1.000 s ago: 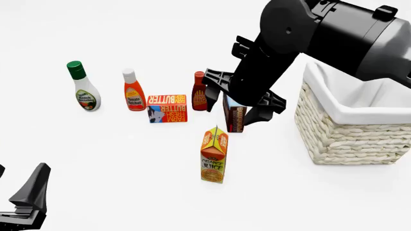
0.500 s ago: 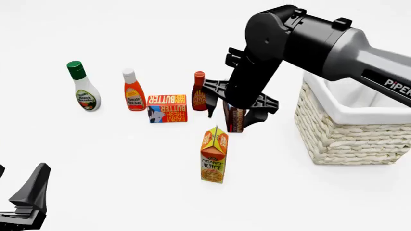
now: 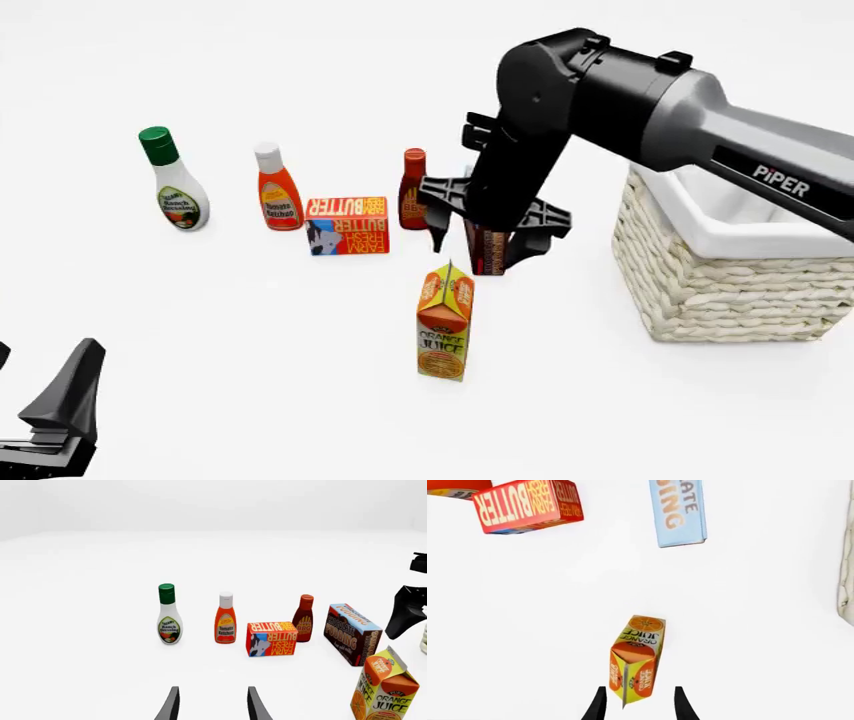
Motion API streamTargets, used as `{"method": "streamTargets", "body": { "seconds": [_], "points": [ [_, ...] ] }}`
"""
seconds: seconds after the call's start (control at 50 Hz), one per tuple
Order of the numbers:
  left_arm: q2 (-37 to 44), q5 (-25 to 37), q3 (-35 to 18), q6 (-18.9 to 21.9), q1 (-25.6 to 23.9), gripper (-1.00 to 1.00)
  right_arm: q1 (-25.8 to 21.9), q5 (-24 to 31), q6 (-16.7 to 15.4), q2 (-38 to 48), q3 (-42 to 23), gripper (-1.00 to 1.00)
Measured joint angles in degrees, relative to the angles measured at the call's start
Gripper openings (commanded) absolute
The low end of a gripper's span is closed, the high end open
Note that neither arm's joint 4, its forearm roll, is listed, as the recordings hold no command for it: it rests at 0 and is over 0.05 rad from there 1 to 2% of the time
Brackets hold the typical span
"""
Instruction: Pick the orange juice and place it in the basket.
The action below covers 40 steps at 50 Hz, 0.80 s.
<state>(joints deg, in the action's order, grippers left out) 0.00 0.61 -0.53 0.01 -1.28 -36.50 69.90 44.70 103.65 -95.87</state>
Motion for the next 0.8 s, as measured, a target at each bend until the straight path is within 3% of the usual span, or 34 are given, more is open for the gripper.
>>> {"method": "streamTargets", "body": {
  "seconds": [0.8],
  "points": [
    [0.0,0.0,0.0,0.0,0.0,1.0,-1.92,0.0,0.19,1.17,0.2,1.0]
  ]
}}
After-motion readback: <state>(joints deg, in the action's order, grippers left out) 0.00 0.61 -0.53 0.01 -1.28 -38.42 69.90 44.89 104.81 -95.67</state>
